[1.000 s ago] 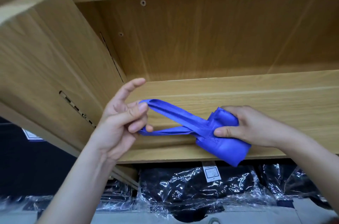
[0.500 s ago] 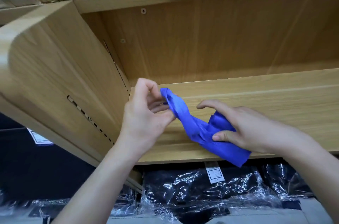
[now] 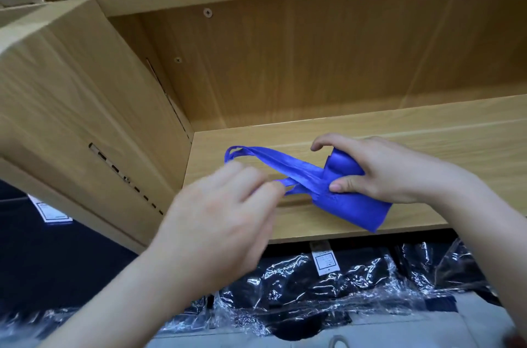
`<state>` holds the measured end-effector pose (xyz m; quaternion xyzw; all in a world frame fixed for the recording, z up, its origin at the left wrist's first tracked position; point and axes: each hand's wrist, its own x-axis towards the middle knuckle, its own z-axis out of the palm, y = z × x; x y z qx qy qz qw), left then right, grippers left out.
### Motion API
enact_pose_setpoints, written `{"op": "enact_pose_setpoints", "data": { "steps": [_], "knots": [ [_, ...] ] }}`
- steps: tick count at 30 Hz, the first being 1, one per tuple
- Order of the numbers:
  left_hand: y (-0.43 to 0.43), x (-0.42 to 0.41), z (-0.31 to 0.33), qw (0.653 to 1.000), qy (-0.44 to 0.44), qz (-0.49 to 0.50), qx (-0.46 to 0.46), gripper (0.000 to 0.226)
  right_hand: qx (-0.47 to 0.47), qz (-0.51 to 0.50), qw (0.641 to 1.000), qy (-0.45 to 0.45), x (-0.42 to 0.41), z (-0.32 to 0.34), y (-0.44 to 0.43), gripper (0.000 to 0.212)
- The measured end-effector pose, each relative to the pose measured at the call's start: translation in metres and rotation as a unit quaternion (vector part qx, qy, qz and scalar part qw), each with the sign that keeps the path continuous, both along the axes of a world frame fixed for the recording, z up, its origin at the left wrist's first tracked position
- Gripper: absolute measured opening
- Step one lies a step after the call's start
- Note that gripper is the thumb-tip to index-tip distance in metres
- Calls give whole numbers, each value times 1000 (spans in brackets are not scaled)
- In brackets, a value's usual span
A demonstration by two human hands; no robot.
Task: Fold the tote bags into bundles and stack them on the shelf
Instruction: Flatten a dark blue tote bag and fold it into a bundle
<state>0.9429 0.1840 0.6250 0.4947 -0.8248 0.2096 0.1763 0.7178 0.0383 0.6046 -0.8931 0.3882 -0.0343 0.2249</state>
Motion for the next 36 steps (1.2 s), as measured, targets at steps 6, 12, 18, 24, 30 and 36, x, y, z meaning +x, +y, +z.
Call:
{"op": "enact_pose_setpoints", "data": {
  "steps": [6, 12, 18, 24, 30, 36],
  "knots": [
    [-41, -8, -25, 970, -184, 78, 137, 21, -3, 4, 1000, 5, 2, 4, -3, 43],
    [-41, 5, 7, 865, 20, -19, 502, 8, -28, -4, 998, 61, -6, 1, -6, 30],
    [-47, 13, 19, 570, 465, -181, 653, 39, 74, 41, 995, -49, 1, -9, -6, 31],
    [-58, 12, -11, 578, 647, -109, 485, 62, 102, 61, 983, -143, 1, -4, 3, 59],
    [-66, 7, -24, 636, 623, -39, 453, 59, -38, 123, 992, 8, 11, 10, 15, 71],
    [-64, -16, -21, 661, 598, -19, 453, 52, 65, 104, 993, 0, 25, 9, 3, 72]
  ]
}}
